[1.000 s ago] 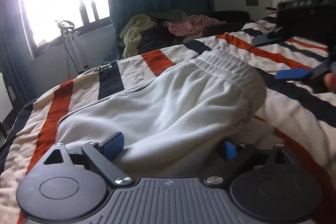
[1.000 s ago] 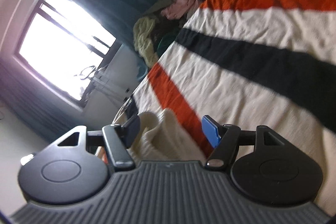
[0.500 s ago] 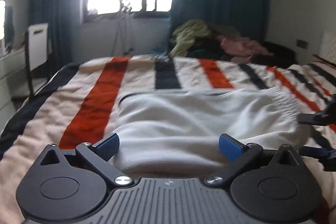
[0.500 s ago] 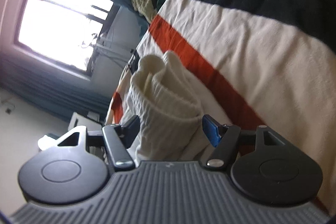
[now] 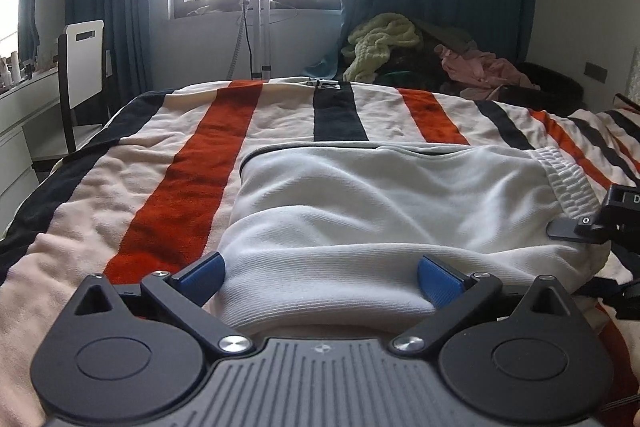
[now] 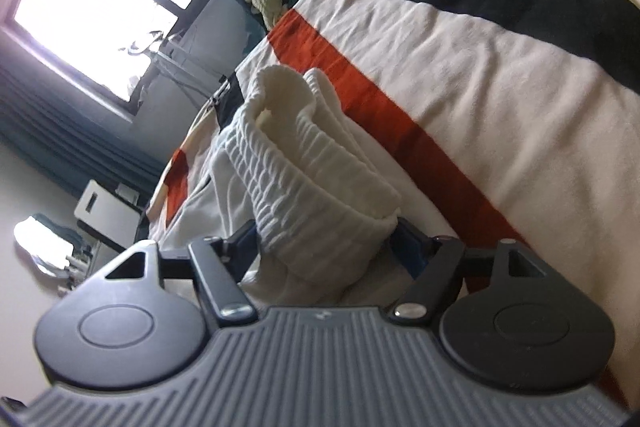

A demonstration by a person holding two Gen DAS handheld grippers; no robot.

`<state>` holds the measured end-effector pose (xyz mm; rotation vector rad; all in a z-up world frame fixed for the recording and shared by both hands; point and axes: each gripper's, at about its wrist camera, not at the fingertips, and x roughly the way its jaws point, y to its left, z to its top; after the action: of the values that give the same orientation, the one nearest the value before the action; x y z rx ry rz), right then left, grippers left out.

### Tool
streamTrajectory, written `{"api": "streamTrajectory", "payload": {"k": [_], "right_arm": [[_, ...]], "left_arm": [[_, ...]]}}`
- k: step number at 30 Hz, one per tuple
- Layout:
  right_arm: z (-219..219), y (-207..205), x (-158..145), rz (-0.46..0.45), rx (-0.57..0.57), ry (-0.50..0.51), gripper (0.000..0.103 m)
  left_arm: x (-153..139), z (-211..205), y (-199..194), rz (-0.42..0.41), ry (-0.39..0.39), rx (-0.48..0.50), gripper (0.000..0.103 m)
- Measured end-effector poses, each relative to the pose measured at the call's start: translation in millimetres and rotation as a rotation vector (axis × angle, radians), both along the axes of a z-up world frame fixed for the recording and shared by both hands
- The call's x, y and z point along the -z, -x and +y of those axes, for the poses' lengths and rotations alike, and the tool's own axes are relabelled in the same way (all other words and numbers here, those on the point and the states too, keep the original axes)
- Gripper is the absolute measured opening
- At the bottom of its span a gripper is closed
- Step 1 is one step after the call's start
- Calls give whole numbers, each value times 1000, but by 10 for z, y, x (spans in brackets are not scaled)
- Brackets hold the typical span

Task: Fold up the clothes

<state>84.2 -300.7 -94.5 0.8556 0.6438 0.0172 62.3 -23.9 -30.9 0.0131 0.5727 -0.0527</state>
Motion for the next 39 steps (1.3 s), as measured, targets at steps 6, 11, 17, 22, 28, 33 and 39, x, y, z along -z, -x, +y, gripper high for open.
{"api": "streamTrajectory", "payload": {"k": [6, 11, 17, 22, 28, 33, 39], "right_arm": [[67, 43, -223, -101, -35, 114, 46], [113, 151, -467, -233, -15, 231, 39], [-9, 141, -350, -161, 73, 261, 41], [-244, 42, 46, 41, 101, 54, 72], [-195, 28, 155, 97, 81, -44, 87], [-157, -35, 223, 115, 40, -21, 91], [-140, -93, 243, 95, -10, -35, 98]], "left_arm": [[13, 2, 9, 0, 7, -2, 103], [5, -28, 51, -19, 15, 25, 103], [-12, -20, 71, -5, 44, 35, 103], [-25, 121, 8, 50, 131, -2, 103], [49, 482, -128, 171, 345, -75, 103], [274, 774, -308, 300, 567, -106, 103], [464, 947, -400, 341, 729, -113, 101]]}}
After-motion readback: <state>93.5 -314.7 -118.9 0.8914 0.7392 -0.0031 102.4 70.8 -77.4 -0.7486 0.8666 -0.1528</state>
